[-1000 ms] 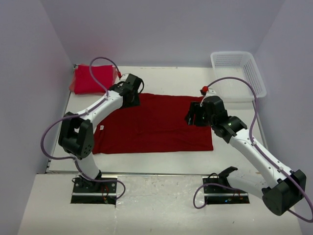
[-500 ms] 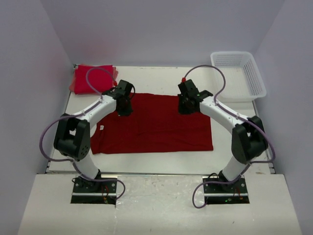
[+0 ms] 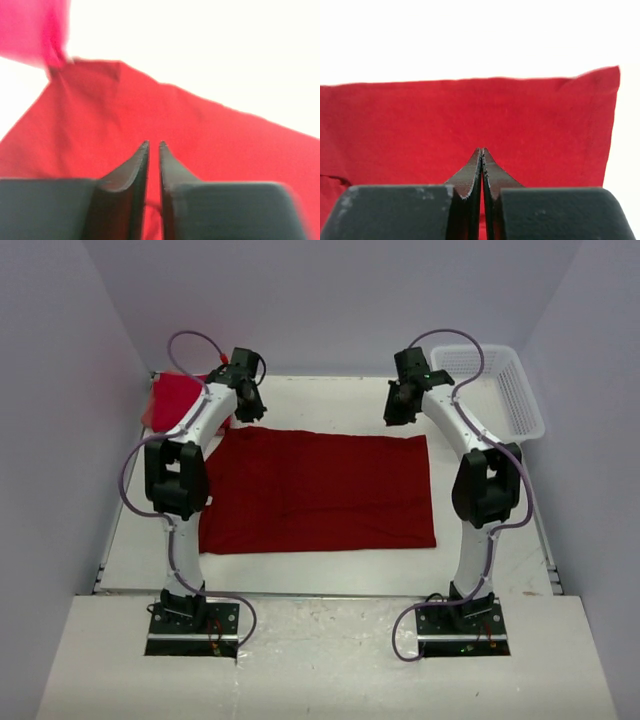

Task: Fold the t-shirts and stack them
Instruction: Fold the flattened tshirt in 1/3 of the way, then grap the side of the flattened tshirt furthest away from the robot with both arms

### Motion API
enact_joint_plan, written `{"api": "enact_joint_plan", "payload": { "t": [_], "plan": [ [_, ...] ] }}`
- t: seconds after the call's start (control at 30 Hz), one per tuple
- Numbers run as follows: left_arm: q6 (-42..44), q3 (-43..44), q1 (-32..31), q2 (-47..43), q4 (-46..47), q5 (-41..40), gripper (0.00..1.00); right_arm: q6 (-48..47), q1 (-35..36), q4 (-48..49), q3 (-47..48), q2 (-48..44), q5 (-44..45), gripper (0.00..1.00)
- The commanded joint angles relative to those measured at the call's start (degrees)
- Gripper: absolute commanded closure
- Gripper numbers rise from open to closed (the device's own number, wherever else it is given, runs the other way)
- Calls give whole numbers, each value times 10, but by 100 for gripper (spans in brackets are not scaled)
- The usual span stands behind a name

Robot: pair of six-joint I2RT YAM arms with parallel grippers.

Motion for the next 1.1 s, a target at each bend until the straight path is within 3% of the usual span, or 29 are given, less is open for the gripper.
{"api": "enact_joint_plan", "payload": {
  "t": [0.0,0.03,0.13,0.2,0.27,0.33,0.4,0.47,0.53,0.63,0.77,0.97,1.07],
  "plan": [
    [22,119,32,72,-68,-32,80,-36,8,-37,63,9,-42,100],
    [29,168,37,89,-76,-31,70,-38,8,-39,71,14,-58,99],
    [48,229,45,135,-85,-23,47,-44,8,-47,85,35,-74,75],
    [55,237,45,153,-81,-24,44,-43,8,-50,86,43,-79,68],
    [57,234,45,166,-80,-26,48,-42,8,-39,78,43,-90,69],
    [59,222,45,170,-75,-29,54,-40,8,-29,65,41,-95,92],
    [61,208,45,169,-63,-35,55,-39,8,-23,61,43,-106,100],
    [67,206,45,167,-51,-25,53,-41,7,-23,59,44,-115,96],
    [70,202,45,166,-46,-18,47,-41,8,-24,54,40,-109,87],
    [70,201,45,172,-48,-14,46,-41,8,-22,45,28,-96,82],
    [66,196,45,185,-63,-7,47,-41,6,-23,45,6,-79,81],
    [61,138,45,169,-37,7,57,-37,-8,-24,48,-11,-80,80],
    [63,166,44,188,-48,4,59,-37,-10,-26,45,-15,-77,80]
  ]
}}
